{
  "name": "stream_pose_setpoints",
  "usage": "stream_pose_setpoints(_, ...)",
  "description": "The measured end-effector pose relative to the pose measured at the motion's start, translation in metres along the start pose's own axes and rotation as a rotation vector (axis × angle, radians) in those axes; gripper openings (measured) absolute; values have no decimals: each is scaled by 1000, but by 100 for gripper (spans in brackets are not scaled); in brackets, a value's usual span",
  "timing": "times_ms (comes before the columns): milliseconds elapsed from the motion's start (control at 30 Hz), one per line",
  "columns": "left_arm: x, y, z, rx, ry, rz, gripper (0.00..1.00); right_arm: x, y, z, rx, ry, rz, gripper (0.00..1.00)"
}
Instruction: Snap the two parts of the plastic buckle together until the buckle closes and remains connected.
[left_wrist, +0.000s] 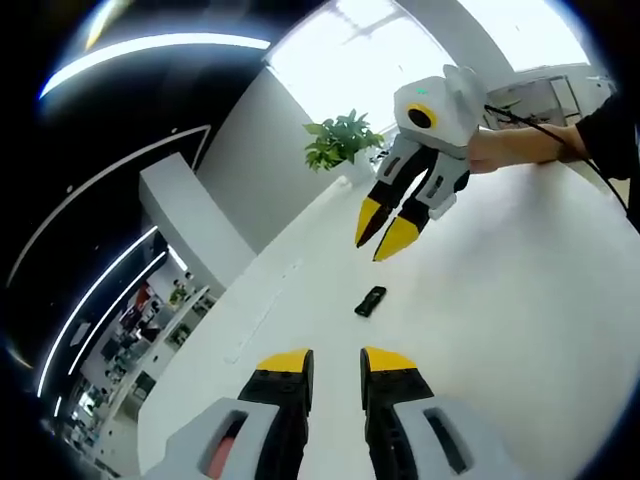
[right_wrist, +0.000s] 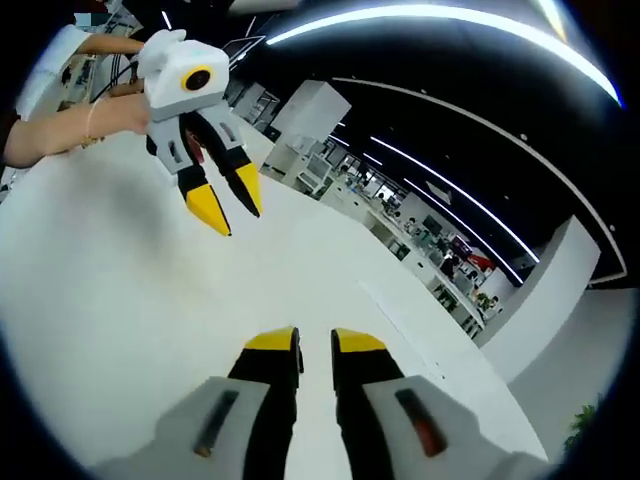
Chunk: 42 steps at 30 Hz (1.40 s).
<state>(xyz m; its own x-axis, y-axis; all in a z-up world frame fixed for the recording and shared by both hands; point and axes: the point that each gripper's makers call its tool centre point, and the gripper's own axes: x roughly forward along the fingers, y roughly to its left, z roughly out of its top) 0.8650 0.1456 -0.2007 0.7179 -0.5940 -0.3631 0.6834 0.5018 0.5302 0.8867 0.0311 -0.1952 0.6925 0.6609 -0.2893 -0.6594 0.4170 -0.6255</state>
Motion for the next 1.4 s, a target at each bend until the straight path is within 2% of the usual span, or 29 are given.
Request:
stream_pose_setpoints(233, 1, 0, 1, 17, 7, 3, 18, 1, -2, -4, 9, 23, -8, 13)
stream_pose_setpoints(600, -4, 4, 10, -20, -37, 21, 18, -4, -4, 3, 40, -6, -13, 13)
stream_pose_setpoints(733, -7, 10, 14, -48, -59, 38, 18, -7, -5, 8, 84, -34, -17, 13)
stream_pose_setpoints(1000, -12, 16, 21, -101, -104, 62, 18, -11, -17, 17, 113, -83, -57, 12)
stream_pose_setpoints(1200, -12, 18, 19, -121, -103, 78, 18, -13, -17, 20, 175, -111, -54, 12)
stream_pose_setpoints(1400, -14, 23, 19, -137, -107, 102, 18, -19, -21, 27, 188, -148, -86, 12)
